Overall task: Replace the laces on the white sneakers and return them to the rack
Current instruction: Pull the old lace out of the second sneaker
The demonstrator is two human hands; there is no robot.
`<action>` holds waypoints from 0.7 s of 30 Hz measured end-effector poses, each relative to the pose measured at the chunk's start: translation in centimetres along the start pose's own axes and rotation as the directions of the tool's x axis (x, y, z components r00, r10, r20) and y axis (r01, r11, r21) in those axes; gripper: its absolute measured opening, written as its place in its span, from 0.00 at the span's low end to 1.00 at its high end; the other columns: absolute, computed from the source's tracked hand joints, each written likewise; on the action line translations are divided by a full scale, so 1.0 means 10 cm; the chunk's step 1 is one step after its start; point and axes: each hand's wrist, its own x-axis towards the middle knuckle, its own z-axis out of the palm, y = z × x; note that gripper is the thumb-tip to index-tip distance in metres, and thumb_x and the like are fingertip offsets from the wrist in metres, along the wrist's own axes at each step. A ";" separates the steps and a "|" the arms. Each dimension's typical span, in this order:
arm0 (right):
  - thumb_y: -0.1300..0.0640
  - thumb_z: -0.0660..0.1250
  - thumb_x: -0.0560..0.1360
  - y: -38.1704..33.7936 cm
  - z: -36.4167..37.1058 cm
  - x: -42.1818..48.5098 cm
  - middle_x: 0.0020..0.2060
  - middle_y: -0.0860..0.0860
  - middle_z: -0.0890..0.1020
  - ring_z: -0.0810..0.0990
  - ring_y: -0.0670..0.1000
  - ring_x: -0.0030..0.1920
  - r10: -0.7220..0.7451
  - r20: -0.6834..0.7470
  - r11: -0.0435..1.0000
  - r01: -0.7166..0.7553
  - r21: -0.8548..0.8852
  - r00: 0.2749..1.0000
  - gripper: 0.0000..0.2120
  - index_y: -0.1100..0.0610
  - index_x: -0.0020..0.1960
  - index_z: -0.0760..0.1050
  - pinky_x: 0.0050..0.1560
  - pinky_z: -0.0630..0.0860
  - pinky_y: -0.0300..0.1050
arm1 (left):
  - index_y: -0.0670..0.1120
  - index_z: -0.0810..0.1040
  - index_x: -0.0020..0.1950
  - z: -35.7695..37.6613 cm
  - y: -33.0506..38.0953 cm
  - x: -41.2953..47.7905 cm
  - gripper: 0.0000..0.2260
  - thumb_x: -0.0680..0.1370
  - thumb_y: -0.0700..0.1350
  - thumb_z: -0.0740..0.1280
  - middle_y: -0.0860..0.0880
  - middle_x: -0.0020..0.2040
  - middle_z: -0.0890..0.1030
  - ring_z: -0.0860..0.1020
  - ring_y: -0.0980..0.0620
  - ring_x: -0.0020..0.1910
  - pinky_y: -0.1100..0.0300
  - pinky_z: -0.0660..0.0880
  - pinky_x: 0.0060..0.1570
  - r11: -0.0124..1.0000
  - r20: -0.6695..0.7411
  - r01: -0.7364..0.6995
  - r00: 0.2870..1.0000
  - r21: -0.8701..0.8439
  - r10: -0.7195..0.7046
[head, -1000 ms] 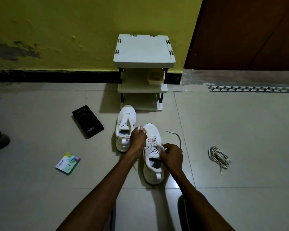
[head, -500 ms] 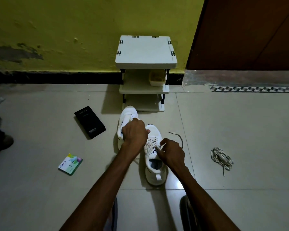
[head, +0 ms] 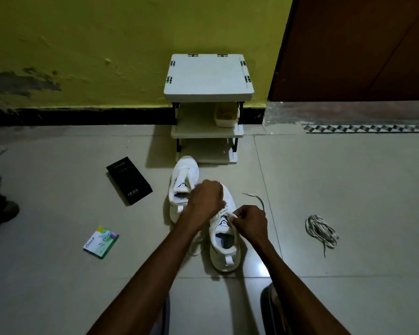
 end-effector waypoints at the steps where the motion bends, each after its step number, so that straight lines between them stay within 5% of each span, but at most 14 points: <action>1: 0.52 0.75 0.67 0.01 0.00 0.00 0.30 0.43 0.78 0.77 0.46 0.35 0.011 0.002 1.000 -0.011 0.003 1.000 0.06 0.52 0.37 0.80 0.30 0.64 0.34 | 0.45 0.81 0.53 0.17 -0.01 -0.01 0.09 0.74 0.46 0.71 0.45 0.53 0.81 0.79 0.44 0.53 0.55 0.75 0.49 1.000 0.071 -0.025 0.997 0.004 0.024; 6: 0.53 0.75 0.67 0.08 -0.01 0.05 0.32 0.44 0.81 0.79 0.44 0.37 0.107 0.033 0.992 -0.109 0.058 0.994 0.03 0.51 0.38 0.82 0.32 0.67 0.33 | 0.44 0.74 0.55 0.69 -0.07 -0.12 0.09 0.75 0.40 0.65 0.46 0.54 0.74 0.76 0.43 0.52 0.55 0.67 0.43 0.992 -0.009 -0.117 0.993 -0.038 0.117; 15: 0.57 0.77 0.65 0.11 0.04 0.09 0.32 0.48 0.83 0.83 0.48 0.36 0.223 0.049 0.957 -0.228 0.180 0.974 0.05 0.52 0.35 0.81 0.41 0.80 0.43 | 0.49 0.80 0.54 0.81 -0.20 -0.16 0.15 0.70 0.34 0.68 0.48 0.50 0.74 0.76 0.46 0.48 0.58 0.65 0.38 0.969 -0.110 -0.203 0.976 -0.138 0.189; 21: 0.60 0.75 0.66 0.07 0.02 0.04 0.30 0.46 0.81 0.81 0.47 0.35 0.208 0.044 0.960 -0.212 0.180 0.977 0.04 0.53 0.35 0.81 0.36 0.76 0.38 | 0.43 0.75 0.57 0.83 -0.08 -0.26 0.09 0.78 0.39 0.62 0.44 0.59 0.71 0.70 0.45 0.59 0.51 0.72 0.51 0.985 -0.102 -0.149 0.985 -0.089 0.139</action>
